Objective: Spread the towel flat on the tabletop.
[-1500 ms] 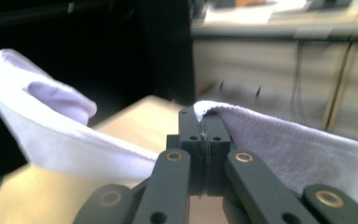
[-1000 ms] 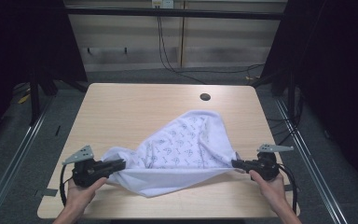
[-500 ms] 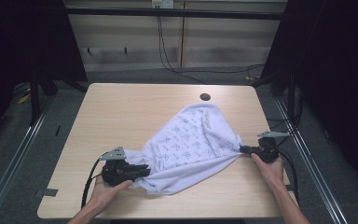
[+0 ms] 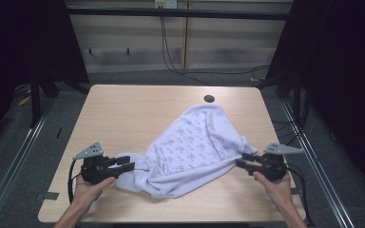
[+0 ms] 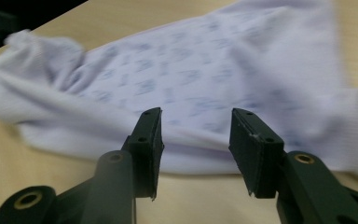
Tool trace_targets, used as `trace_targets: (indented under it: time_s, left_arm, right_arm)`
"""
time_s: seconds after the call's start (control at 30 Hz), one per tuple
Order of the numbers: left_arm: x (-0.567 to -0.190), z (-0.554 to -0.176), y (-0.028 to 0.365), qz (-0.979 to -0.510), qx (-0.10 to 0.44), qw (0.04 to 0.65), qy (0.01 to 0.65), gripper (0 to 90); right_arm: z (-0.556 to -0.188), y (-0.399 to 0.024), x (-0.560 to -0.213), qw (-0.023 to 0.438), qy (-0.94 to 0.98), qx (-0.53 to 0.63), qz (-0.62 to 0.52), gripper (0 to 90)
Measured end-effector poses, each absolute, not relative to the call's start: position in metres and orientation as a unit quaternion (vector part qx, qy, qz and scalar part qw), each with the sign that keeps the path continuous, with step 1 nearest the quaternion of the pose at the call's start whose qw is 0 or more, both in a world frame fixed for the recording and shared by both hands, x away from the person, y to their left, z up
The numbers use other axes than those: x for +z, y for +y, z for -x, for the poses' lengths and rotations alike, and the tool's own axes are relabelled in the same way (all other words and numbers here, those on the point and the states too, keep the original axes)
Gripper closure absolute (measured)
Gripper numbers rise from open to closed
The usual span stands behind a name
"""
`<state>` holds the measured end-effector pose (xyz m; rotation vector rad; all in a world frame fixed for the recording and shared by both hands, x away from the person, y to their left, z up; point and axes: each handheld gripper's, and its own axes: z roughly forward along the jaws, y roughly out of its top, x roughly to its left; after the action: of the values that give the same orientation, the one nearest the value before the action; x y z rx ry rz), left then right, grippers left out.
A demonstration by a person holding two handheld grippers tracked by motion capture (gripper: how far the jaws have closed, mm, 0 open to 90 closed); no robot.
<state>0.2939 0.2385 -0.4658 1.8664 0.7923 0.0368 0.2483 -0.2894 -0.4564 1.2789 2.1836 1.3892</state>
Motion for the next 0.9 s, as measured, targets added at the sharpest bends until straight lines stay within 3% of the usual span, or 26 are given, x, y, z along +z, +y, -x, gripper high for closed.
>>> trace_targets:
  time_s: [0.1,0.27,0.43,0.73,0.77,0.87,0.9]
  left_arm:
    - [-0.482,-0.298,0.237,-0.806,0.008,0.496,0.322,72.7]
    - [-0.491,-0.300,0.218,-0.823,-0.002,0.473,0.315,69.2]
    - [-0.491,-0.294,0.187,-0.843,-0.010,0.453,0.291,83.9]
    - [-0.486,-0.278,0.145,-0.854,-0.052,0.460,0.238,83.4]
    - [-0.487,-0.279,0.146,-0.852,-0.056,0.463,0.239,82.9]
    - [-0.484,-0.282,0.153,-0.838,-0.060,0.482,0.246,80.6]
    - [-0.483,-0.282,0.155,-0.836,-0.060,0.486,0.248,77.8]
  right_arm:
    - [-0.243,-0.256,-0.462,0.093,0.774,0.473,-0.411,53.1]
    - [-0.247,-0.201,-0.464,0.059,0.802,0.477,-0.355,51.3]
    - [-0.254,-0.153,-0.466,0.028,0.815,0.484,-0.316,47.9]
    - [-0.262,-0.126,-0.465,-0.017,0.815,0.504,-0.286,47.1]
    - [-0.261,-0.125,-0.467,-0.020,0.821,0.498,-0.278,48.8]
    - [-0.259,-0.123,-0.469,-0.010,0.830,0.485,-0.275,68.0]
    - [-0.261,-0.125,-0.470,0.004,0.834,0.475,-0.282,78.3]
